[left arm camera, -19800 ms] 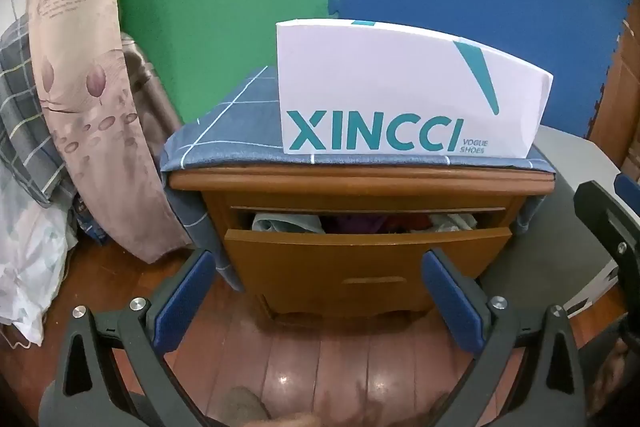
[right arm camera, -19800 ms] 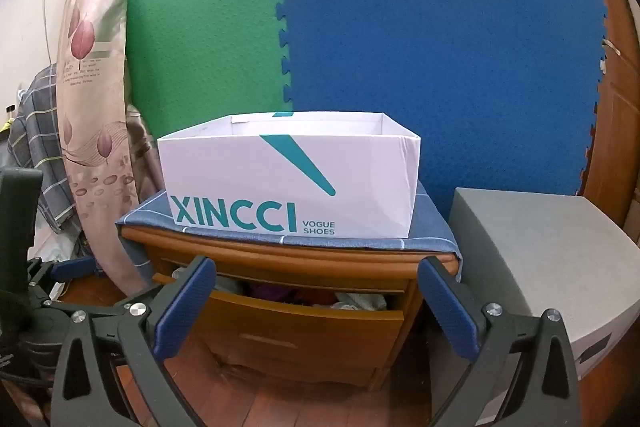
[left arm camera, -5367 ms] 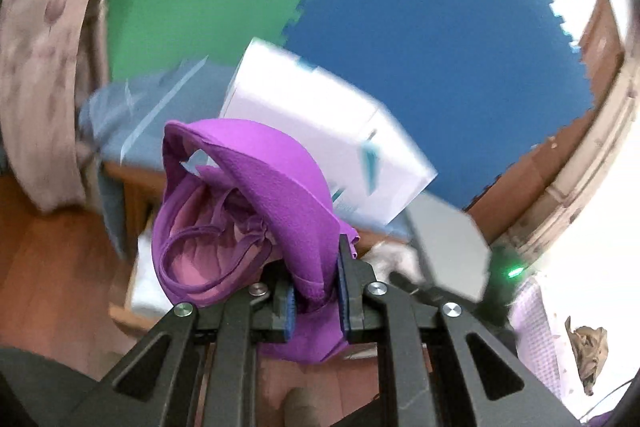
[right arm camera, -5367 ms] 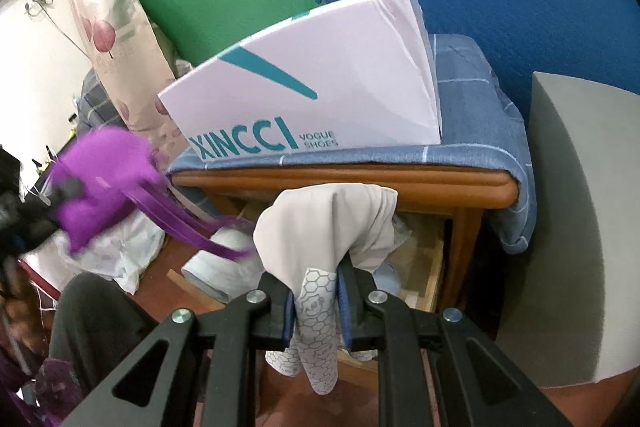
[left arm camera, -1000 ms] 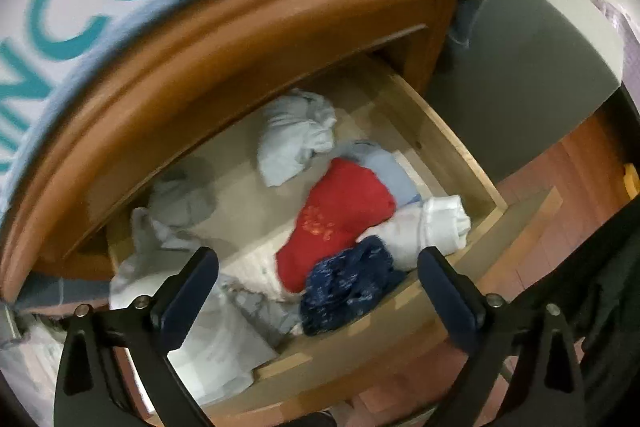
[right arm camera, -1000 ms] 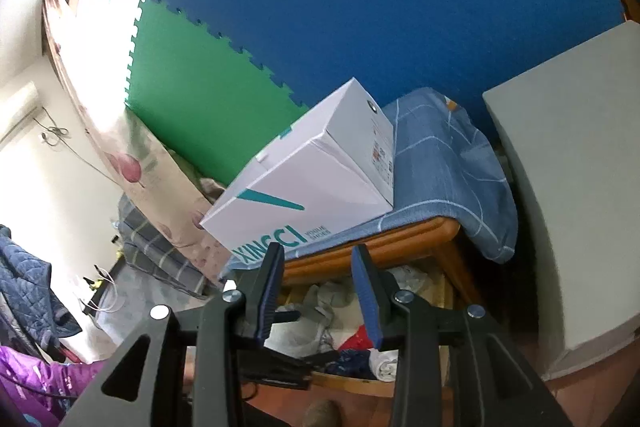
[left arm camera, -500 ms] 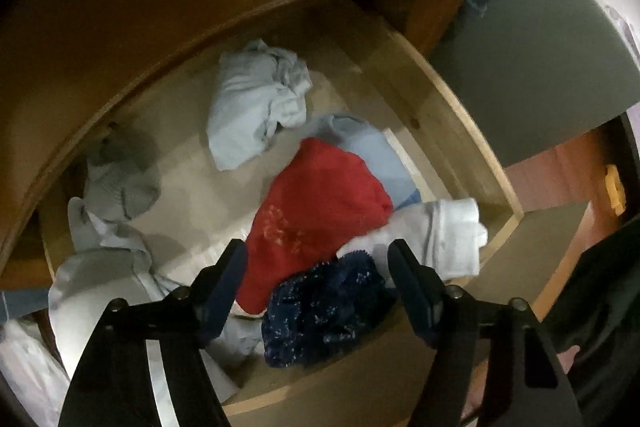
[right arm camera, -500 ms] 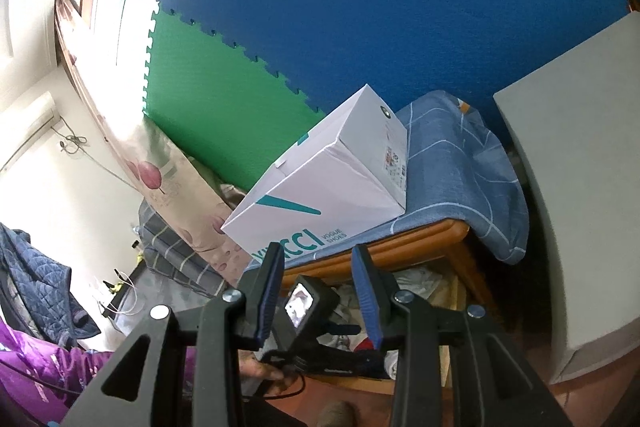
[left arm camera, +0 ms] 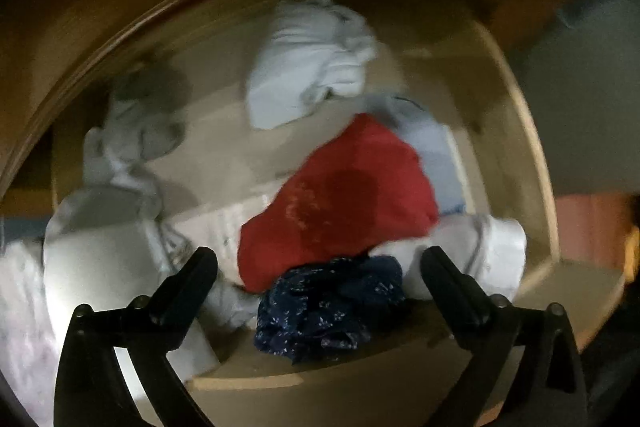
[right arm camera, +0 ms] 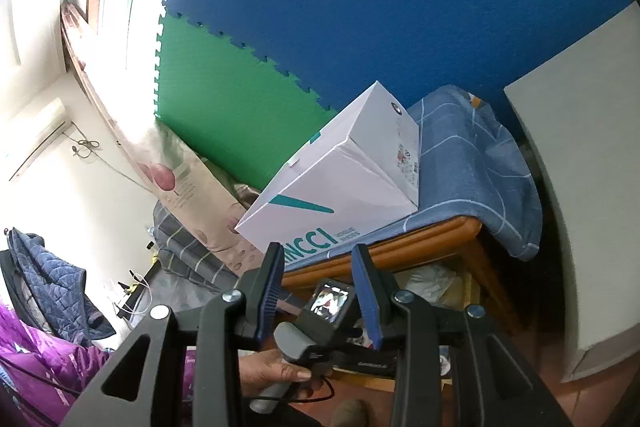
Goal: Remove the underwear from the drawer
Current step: 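Move the left gripper back into the drawer while the right gripper withdraws from the box, then reach the left gripper down to the red knit item in the drawer, then grasp the red knit item with the left gripper, then lift the red item out with the left gripper while the right gripper grasps the light blue sock, then drop the red item into the white box with the left gripper while the right lifts the blue sock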
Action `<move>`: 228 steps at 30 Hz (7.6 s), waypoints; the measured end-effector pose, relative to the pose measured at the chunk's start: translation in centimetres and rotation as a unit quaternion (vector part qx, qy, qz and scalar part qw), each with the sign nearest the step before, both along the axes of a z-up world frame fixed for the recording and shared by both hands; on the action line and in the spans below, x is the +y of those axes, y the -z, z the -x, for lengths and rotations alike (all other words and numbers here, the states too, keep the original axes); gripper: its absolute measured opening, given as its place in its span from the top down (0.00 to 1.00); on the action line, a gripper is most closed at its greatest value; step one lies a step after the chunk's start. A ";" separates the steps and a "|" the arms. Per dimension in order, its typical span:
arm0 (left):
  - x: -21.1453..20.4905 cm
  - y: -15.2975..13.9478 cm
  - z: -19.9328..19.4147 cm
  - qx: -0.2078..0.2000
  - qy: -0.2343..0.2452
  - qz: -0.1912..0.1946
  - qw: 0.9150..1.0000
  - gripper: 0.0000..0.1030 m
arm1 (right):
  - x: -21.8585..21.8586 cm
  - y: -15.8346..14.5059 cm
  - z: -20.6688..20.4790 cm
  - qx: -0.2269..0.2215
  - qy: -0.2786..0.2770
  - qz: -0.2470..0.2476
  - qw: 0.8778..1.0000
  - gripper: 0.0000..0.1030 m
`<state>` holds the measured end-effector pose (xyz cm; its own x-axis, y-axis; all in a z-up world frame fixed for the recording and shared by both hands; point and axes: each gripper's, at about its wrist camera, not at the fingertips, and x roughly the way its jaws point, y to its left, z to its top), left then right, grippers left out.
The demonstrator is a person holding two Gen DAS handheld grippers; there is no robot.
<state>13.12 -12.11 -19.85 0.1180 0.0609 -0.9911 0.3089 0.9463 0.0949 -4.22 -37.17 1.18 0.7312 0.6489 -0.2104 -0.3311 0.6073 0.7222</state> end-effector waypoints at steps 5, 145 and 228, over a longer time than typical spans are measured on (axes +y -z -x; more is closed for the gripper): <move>-0.4 0.4 -0.5 -0.002 -0.064 -0.012 0.998 0.02 | 0.0 0.1 0.0 0.000 -0.007 -0.005 1.000 0.65; 18.4 -18.3 15.8 -0.271 -0.142 0.350 0.886 0.80 | 25.5 18.4 -14.5 0.179 -0.143 0.654 0.721 0.41; 12.0 -32.9 4.2 -0.446 -0.058 0.208 0.869 0.11 | 11.4 -13.2 -7.8 -0.032 -0.048 0.253 0.966 0.76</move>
